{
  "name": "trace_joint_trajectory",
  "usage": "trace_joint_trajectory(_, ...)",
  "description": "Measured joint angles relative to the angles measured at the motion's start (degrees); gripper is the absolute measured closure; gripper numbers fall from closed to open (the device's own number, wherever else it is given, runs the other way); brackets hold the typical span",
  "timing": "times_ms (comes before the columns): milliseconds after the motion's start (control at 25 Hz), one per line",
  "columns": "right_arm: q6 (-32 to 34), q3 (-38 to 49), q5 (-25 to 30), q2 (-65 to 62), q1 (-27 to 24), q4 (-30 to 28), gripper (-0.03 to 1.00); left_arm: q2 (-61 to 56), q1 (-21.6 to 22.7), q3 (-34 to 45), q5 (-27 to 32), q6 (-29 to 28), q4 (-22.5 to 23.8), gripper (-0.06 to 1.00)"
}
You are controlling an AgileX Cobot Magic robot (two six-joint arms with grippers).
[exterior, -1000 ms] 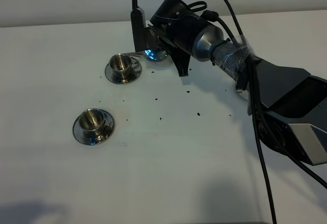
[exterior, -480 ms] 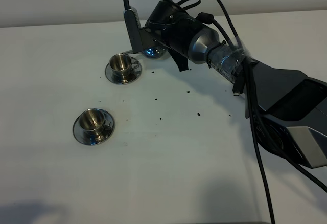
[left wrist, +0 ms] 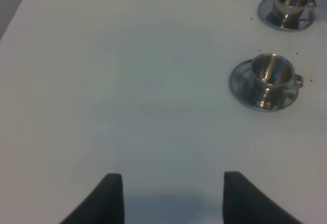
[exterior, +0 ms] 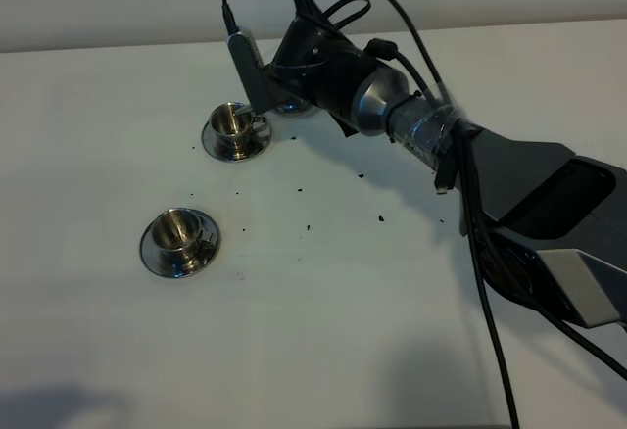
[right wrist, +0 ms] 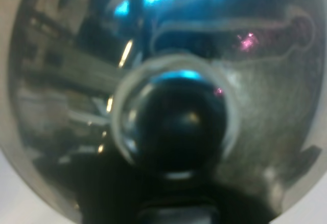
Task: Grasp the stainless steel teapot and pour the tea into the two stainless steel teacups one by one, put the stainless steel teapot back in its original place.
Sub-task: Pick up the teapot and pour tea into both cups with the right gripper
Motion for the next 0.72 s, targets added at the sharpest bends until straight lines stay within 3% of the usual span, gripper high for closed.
trace_joint_trajectory(720,-1.66,0.0,-3.01,0.12,0.75,-8.65,0.79,0.0,0.0,0.02,0.0,0.13,0.0,0.47)
